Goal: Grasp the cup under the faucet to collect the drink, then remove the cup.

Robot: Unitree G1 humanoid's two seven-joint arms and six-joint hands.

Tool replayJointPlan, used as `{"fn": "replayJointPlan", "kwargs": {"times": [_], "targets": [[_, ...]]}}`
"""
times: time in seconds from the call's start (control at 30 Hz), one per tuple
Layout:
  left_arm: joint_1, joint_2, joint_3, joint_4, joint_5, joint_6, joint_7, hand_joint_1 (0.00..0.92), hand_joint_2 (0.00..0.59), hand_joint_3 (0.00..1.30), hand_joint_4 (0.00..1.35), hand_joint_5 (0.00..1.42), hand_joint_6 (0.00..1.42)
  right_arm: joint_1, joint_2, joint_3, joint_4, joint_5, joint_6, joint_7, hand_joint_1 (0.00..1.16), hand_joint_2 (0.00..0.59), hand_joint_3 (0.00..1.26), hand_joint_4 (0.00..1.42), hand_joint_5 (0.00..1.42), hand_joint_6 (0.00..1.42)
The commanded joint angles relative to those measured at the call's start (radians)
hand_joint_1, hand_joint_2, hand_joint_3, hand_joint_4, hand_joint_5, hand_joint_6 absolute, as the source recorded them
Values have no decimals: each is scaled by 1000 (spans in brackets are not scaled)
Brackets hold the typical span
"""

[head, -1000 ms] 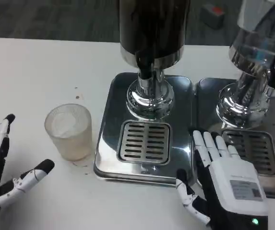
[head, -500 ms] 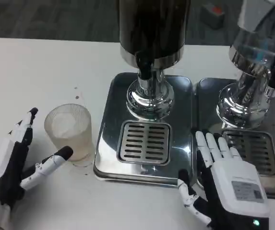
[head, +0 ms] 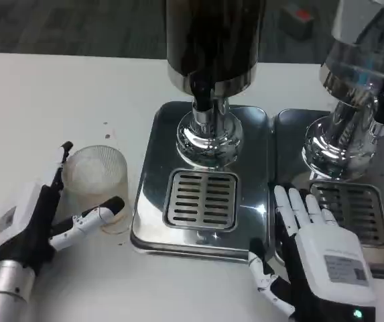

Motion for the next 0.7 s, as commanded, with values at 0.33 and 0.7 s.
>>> {"fn": "replayJointPlan", "kwargs": {"times": [0.33,0.7], "targets": [[-81,-44,-32,104,-25,-31,-35,161,8,0,0,170,200,12,6,0,-20,1,23,-4,262,523,0,0,0,73],[-113,-49,-43,152,-40,-37,-64,177,9,0,0,331,452,19,12,2,-26,3,35,-8,275,516,0,0,0,89]]}}
